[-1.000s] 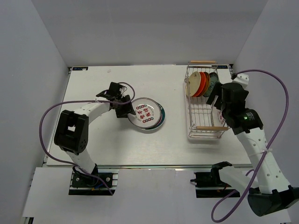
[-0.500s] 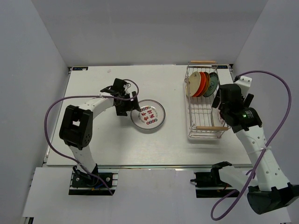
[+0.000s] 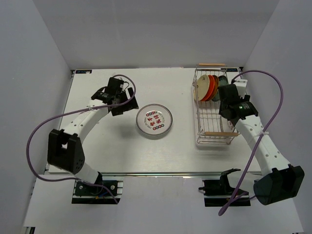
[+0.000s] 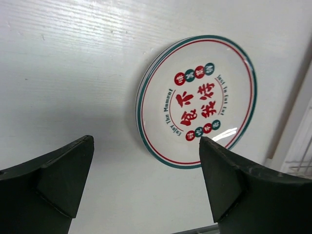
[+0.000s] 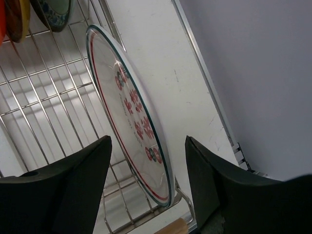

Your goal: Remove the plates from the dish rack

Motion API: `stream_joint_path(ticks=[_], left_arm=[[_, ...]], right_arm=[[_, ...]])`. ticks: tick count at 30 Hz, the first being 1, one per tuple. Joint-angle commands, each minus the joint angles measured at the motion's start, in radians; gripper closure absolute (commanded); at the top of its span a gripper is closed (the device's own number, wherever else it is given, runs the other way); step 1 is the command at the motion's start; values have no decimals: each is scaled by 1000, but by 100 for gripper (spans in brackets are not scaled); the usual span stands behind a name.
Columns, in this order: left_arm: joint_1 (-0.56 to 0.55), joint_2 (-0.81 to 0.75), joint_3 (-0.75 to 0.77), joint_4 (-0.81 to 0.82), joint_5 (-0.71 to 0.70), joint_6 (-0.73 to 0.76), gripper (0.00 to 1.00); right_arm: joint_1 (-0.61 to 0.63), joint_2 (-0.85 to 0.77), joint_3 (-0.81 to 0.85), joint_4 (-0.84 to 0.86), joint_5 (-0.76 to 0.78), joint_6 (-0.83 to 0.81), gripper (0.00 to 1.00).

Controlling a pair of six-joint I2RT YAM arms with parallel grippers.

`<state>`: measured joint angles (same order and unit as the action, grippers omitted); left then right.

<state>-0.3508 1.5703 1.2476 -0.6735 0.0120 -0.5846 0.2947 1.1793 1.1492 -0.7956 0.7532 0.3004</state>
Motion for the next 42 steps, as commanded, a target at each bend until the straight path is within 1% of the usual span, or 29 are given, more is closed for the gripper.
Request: stream_joint_path(ticks=[1, 2, 5, 7, 10, 11, 13, 14, 15, 16, 18, 20, 26, 33, 34, 35, 36, 37, 38, 39, 40, 42], left_arm=[[3, -88, -17, -20, -49, -18, 2], [3, -111, -20, -23, -49, -18, 2], [-7, -160, -52, -3, -58, -18, 2], [4, -180, -69, 26, -55, -15, 2], [4, -197, -68, 31, -60, -14, 2], [4, -200, -63, 26, -61, -12, 2], [4, -200, -66, 22, -61, -12, 2], [4, -207, -73, 22, -63, -9, 2], [4, -210, -74, 32, -70, -9, 2], [4, -214, -76, 38, -72, -9, 2], [4, -219, -76, 55, -69, -6, 2], [4, -219, -76, 63, -60, -8, 2], [4, -220, -45, 42, -67, -3, 2], [4, -259, -59, 72, -40, 0, 2], [4, -262, -51, 66, -38, 0, 2], [4, -265, -50, 66, -23, 3, 2], [4, -265, -47, 71, -15, 6, 2], [4, -268, -37, 74, -14, 15, 2], [4, -270, -31, 72, 38, 22, 2], [4, -270, -22, 72, 51, 26, 2], [4, -270, -5, 68, 66, 32, 2], [4, -279, -5, 77, 130, 46, 2]], right_arm=[[-6, -13, 0, -5, 55, -50, 34], [-5, -20, -5, -4, 55, -56, 46], [-8, -33, -14, 22, 20, -95, 64], [-5, -35, -13, 22, 5, -106, 65], [-6, -26, -6, 6, 8, -113, 69], [-6, -23, -3, 3, 9, -115, 75], [-8, -18, -5, 6, 6, -127, 78], [-5, -12, -5, 6, 6, -132, 83], [-5, -9, -3, 6, 5, -145, 85], [-5, -6, -2, 6, 9, -150, 91], [-3, -1, 23, -8, 37, -161, 94], [-3, 5, 56, -20, 51, -165, 100], [-2, -26, 136, -2, -8, -219, 100], [0, -58, 360, -7, -69, -296, 100], [4, -56, 383, -2, -99, -294, 100], [0, -56, 405, 2, -119, -338, 100], [1, -63, 444, 10, -152, -345, 100], [1, -67, 455, 41, -238, -349, 100], [1, -76, 458, 65, -289, -359, 100], [1, -95, 455, 91, -349, -357, 100], [1, -102, 440, 140, -482, -354, 100], [0, -113, 378, 188, -625, -330, 100]])
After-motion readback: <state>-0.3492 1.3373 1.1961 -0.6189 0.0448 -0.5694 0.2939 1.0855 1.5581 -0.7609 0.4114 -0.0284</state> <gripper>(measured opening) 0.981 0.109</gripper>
